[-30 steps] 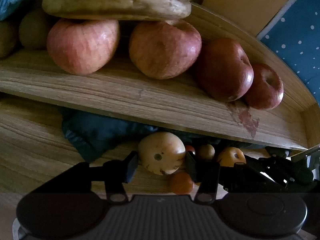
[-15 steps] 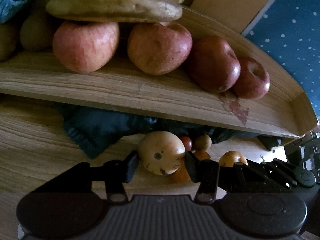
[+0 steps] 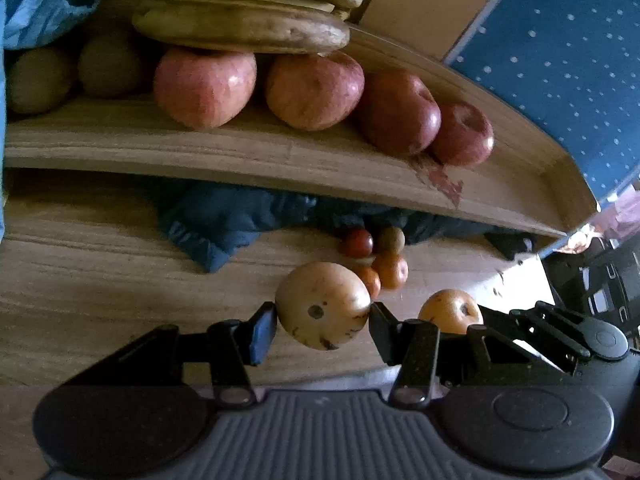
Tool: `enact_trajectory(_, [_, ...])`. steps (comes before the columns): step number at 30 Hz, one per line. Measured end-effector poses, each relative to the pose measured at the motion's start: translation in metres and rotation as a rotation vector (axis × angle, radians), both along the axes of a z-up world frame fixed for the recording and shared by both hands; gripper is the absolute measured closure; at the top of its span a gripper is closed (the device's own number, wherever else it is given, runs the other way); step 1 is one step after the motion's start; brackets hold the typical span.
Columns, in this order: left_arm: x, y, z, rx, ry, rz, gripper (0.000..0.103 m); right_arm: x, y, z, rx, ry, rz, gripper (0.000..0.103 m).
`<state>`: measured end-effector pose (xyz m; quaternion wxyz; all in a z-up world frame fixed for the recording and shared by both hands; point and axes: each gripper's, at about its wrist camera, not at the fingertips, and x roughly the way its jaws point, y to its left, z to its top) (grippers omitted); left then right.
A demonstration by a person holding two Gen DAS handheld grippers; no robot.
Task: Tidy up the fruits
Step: 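Carry the apple and striped fruit over the tray and open both tools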
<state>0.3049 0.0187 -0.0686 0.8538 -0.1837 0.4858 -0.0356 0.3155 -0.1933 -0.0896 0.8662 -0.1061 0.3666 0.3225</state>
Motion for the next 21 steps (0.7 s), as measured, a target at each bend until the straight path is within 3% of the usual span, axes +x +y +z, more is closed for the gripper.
enact_trajectory(21, [-0.073,0.018,-0.002,0.018,0.025,-0.157,0.048,-0.105,0.029,0.004,-0.026,0.036,0.024,0.052])
